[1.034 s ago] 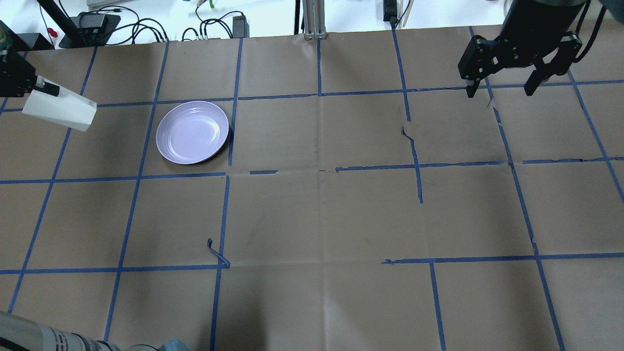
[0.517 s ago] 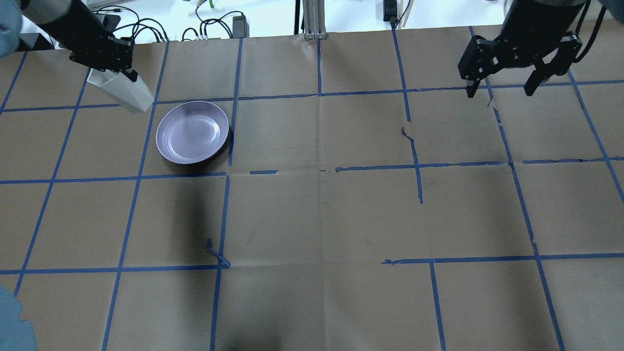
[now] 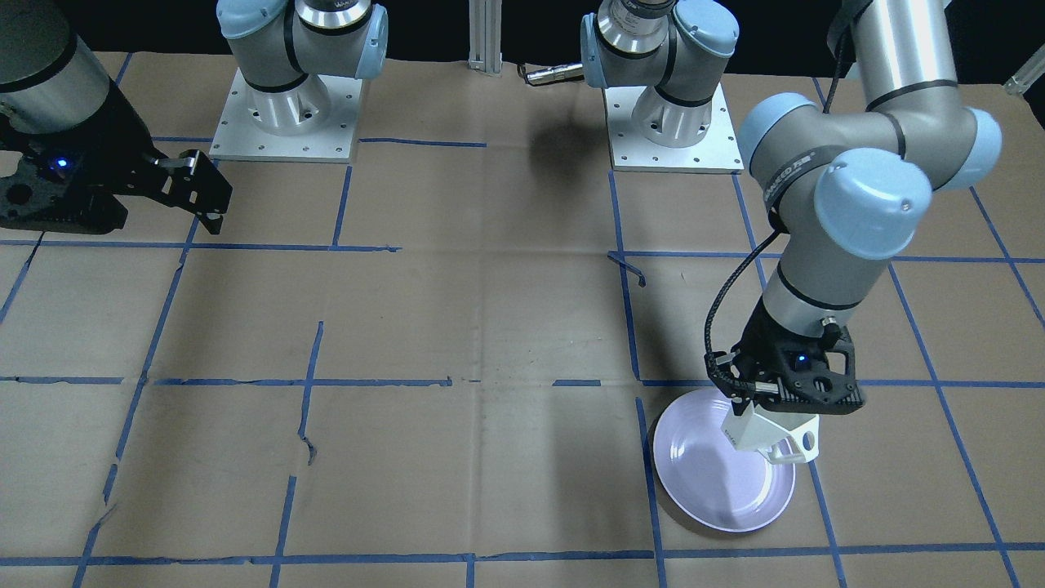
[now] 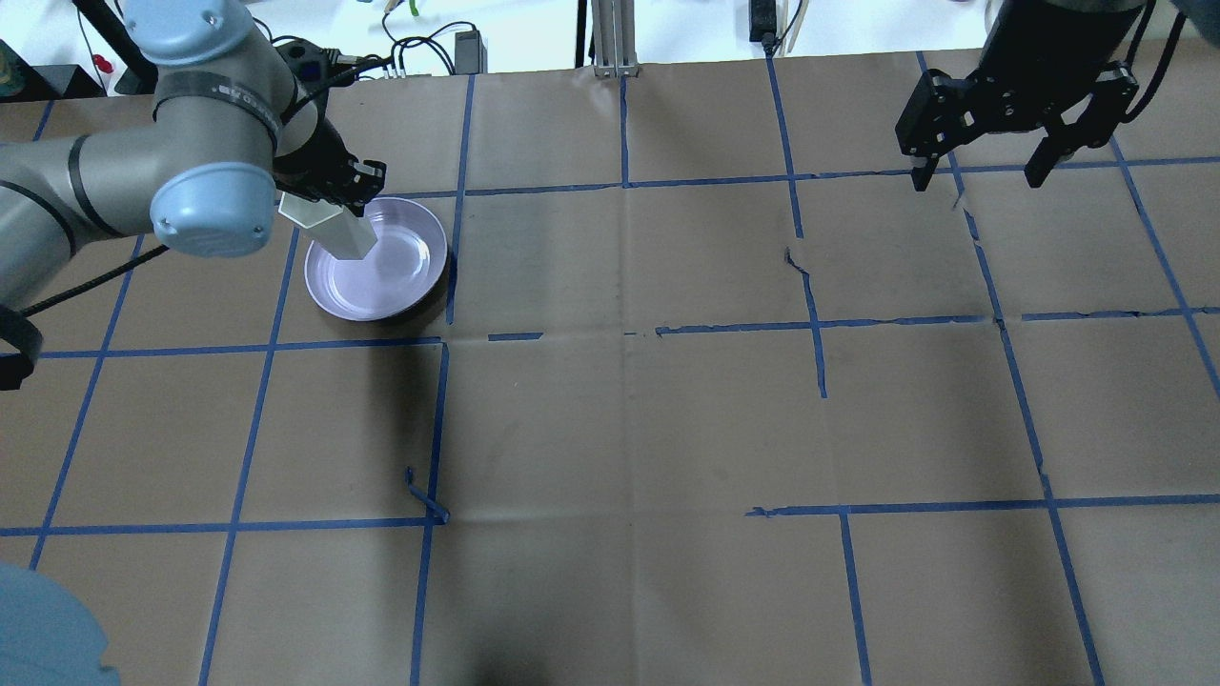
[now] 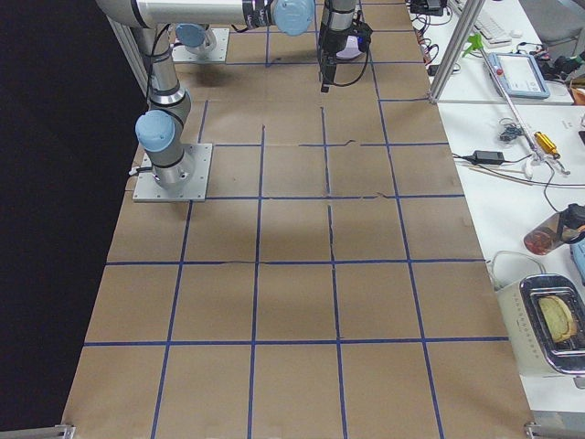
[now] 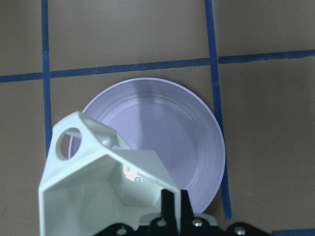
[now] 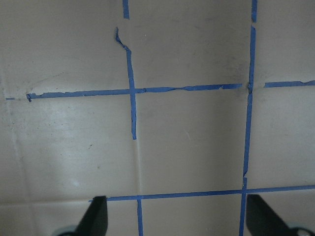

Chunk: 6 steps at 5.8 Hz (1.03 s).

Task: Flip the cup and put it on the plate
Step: 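Carry the upright cup over the plate with the left gripper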

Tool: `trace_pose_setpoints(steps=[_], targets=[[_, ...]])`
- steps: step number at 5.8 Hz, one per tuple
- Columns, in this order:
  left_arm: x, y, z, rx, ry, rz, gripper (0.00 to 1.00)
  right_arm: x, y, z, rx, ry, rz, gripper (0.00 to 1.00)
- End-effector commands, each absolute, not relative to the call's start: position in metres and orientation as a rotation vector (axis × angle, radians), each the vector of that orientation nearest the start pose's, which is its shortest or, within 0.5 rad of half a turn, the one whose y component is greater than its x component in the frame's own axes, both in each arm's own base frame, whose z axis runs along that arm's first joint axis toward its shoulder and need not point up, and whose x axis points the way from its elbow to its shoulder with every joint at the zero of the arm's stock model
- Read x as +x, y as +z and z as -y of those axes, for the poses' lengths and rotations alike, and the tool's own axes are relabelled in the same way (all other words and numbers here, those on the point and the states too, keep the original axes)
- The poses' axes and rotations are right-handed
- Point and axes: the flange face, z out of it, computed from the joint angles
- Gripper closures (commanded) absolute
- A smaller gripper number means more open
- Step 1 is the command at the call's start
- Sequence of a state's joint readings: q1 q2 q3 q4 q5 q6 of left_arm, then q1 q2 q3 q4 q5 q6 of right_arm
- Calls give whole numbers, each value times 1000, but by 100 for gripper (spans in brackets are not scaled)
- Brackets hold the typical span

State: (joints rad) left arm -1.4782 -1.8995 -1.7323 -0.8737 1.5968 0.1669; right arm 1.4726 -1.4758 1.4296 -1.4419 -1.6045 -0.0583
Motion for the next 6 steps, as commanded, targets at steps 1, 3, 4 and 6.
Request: trace_pose_setpoints(steps=[1,3,4,6], targets=[[-81,237,608,143,-302,-3020,100,78,496,533,61,135,-3165,0],[-91,248,604,180,-251,-2995,84,78,496,533,61,135,-3165,0],[-91,248,604,182,-234,-3001,8,78,496,533,61,135,-3165,0],[-83,284,612,164,-223,-3001,0,78,496,533,61,135,-3165,0]])
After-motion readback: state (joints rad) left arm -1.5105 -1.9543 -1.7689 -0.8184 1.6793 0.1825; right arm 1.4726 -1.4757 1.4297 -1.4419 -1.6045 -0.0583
